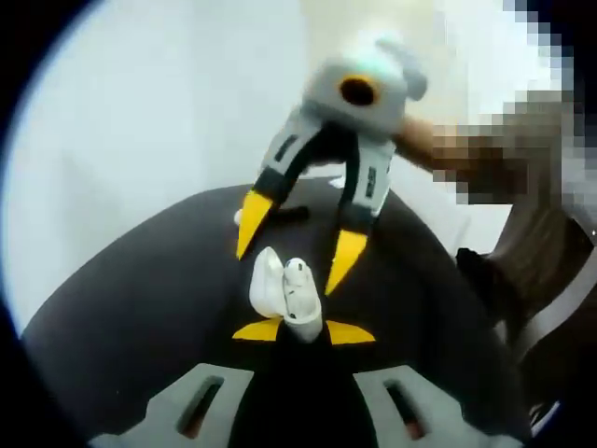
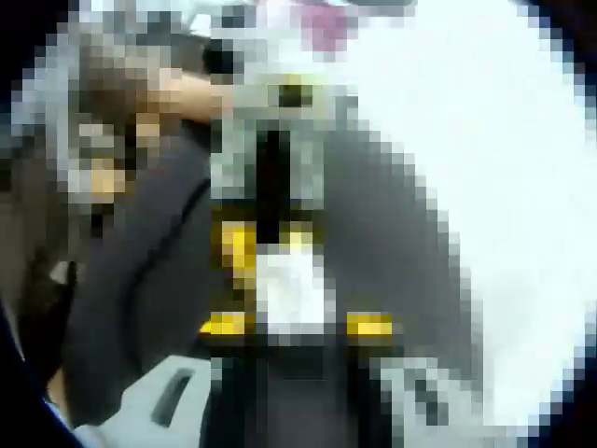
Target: Pick up three earphones and place each one into its charging case using tactile feedback, ensure that each earphone is properly inserted and securely positioned inside the case.
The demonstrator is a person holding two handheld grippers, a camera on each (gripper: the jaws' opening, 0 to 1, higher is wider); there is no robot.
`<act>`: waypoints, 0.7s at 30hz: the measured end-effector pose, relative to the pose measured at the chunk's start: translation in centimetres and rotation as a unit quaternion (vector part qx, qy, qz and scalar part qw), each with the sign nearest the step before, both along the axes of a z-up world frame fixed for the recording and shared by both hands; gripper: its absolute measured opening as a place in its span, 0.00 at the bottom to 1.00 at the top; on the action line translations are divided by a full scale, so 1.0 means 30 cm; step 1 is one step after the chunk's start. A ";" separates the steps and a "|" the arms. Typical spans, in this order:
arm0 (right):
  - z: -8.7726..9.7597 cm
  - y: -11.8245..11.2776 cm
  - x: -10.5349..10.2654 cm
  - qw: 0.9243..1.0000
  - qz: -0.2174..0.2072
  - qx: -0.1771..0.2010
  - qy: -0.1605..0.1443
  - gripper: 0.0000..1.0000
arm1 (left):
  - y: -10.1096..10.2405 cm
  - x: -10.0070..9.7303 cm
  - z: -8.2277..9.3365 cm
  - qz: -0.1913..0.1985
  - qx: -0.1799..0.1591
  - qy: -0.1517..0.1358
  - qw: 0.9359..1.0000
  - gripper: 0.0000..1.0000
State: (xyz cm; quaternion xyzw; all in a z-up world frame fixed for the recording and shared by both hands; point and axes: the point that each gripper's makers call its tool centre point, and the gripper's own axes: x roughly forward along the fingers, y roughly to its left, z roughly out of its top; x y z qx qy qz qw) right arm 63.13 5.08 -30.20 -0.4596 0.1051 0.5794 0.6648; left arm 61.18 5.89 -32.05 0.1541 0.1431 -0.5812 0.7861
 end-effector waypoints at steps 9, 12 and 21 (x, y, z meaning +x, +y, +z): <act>0.023 0.008 -0.049 0.990 0.071 -0.010 -0.123 0.30 | 0.008 0.003 -0.007 0.009 -0.014 0.040 0.999 0.13; 0.020 -0.009 -0.061 0.988 0.075 -0.003 -0.136 0.28 | 0.004 0.005 -0.006 0.009 -0.017 0.043 0.999 0.13; 0.033 -0.011 -0.077 0.974 0.096 0.042 -0.200 0.27 | 0.002 0.022 -0.003 0.017 -0.022 0.052 0.998 0.13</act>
